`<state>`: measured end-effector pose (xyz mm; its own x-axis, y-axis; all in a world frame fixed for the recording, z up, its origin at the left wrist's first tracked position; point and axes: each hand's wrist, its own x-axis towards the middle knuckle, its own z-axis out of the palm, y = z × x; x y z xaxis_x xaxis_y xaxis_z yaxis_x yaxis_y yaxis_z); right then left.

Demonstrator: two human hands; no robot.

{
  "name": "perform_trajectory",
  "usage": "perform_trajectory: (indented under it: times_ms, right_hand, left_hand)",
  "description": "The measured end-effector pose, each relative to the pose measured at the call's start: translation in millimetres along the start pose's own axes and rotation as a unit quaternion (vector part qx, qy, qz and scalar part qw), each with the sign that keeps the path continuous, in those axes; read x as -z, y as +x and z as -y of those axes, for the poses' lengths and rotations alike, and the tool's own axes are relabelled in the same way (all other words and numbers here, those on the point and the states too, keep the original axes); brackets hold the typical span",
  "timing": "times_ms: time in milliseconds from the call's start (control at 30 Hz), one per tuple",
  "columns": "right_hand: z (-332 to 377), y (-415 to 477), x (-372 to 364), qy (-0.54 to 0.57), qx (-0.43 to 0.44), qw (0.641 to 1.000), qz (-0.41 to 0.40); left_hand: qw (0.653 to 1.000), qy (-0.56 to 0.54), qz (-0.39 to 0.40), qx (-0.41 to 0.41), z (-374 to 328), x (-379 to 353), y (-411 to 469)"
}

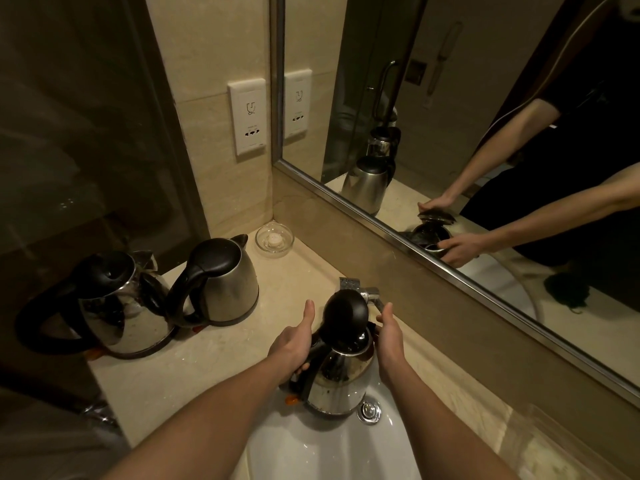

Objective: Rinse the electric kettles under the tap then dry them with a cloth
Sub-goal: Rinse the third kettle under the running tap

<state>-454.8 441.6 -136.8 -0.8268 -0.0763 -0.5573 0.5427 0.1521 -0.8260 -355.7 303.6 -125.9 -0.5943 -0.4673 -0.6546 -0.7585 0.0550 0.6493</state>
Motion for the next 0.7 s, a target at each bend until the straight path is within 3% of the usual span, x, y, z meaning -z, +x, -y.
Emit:
perform_trajectory:
  times_ms: [700]
  right_hand:
    - [-8, 11, -2, 0.029, -0.008, 0.999, 0.014]
  left_hand:
    - [0.997, -0.045, 0.028, 0.050, -2, 2, 4]
